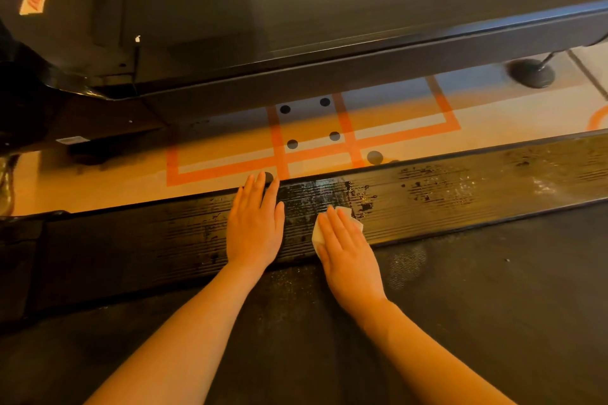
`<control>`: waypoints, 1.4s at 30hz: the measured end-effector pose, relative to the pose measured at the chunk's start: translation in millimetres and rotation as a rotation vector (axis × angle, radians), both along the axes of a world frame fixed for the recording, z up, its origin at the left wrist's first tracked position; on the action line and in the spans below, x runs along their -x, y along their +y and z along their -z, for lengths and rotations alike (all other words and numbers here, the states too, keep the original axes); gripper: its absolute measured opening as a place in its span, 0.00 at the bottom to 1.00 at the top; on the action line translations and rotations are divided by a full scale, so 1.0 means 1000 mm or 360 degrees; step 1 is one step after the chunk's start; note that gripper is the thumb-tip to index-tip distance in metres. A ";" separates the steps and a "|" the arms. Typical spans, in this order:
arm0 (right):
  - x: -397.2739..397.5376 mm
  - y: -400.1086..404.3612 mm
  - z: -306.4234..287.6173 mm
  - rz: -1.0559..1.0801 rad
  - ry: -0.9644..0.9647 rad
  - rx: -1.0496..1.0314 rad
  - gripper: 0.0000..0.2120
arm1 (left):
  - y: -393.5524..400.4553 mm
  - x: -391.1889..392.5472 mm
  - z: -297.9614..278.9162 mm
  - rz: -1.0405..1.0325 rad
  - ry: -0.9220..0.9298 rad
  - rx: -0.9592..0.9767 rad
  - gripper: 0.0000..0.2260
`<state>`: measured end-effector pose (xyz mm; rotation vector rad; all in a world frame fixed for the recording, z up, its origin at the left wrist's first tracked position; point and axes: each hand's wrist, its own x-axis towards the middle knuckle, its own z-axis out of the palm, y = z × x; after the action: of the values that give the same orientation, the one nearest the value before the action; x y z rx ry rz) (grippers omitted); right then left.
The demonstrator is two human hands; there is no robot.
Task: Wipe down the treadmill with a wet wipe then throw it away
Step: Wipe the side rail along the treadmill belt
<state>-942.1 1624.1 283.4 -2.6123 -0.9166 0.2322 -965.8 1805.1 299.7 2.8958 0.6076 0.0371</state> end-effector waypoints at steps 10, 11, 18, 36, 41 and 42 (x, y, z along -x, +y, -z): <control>-0.077 0.014 -0.018 -0.0099 0.0160 0.0048 0.26 | -0.001 0.000 -0.002 -0.0007 0.0004 0.0032 0.22; -0.076 0.014 -0.016 -0.0084 0.0161 0.0032 0.26 | 0.000 0.000 -0.002 -0.0005 0.0011 0.0033 0.22; -0.033 -0.005 0.002 0.0066 0.0026 -0.0033 0.26 | 0.000 0.001 -0.002 0.0019 0.0035 0.0006 0.23; -0.058 0.002 -0.006 0.0159 0.0124 -0.0034 0.26 | -0.001 0.000 -0.005 0.0021 0.0076 0.0046 0.24; -0.022 -0.015 0.001 0.0200 0.0094 -0.0029 0.26 | -0.001 0.000 -0.005 0.0025 0.0084 0.0027 0.24; -0.016 -0.016 0.001 0.0207 0.0089 -0.0018 0.26 | -0.001 0.000 -0.005 0.0024 0.0080 0.0029 0.24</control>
<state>-925.8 1607.8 282.0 -2.6284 -0.7238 0.2637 -966.2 1803.8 304.8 2.8911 0.5918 -0.0434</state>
